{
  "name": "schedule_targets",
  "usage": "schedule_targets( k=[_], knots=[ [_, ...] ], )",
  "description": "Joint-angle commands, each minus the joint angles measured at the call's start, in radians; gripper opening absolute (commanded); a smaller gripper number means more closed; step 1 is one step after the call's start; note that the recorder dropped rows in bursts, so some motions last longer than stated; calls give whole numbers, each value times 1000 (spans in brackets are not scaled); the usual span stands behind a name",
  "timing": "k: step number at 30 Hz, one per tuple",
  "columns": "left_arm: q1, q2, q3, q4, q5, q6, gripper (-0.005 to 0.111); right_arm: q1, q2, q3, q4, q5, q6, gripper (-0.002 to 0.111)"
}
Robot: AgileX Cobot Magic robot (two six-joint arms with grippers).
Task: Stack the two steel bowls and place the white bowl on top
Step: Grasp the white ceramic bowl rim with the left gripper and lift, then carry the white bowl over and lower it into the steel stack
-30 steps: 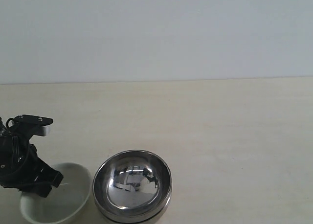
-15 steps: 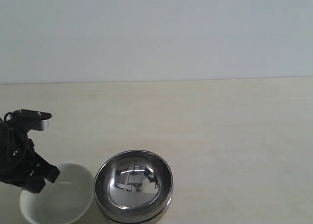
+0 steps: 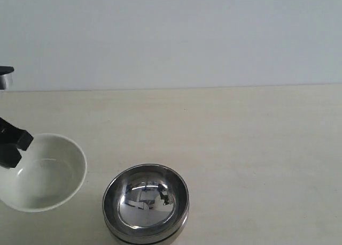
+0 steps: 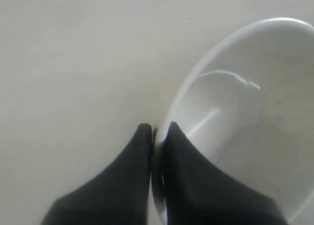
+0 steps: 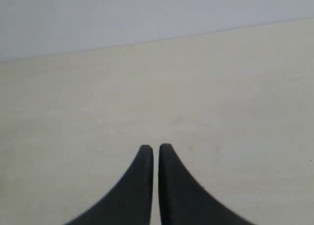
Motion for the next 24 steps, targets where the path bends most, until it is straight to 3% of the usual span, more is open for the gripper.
schedule_targets(
  k=[1,4,10,24],
  knots=[
    [1,-27,-10,-252,1,154,4,-3,-4,0,-8,-10,-1,0],
    [-1,-19,-10,-370,-4,225,4,-3,-4,0,-8,-10,-1,0],
    [-7,4,-10,-409,-3,225,4,-3,-4,0,-8,-10,-1,0],
    [-266,235,-124,-457,-50,217,4,-3,-4,0,-8,-10,-1,0]
  ],
)
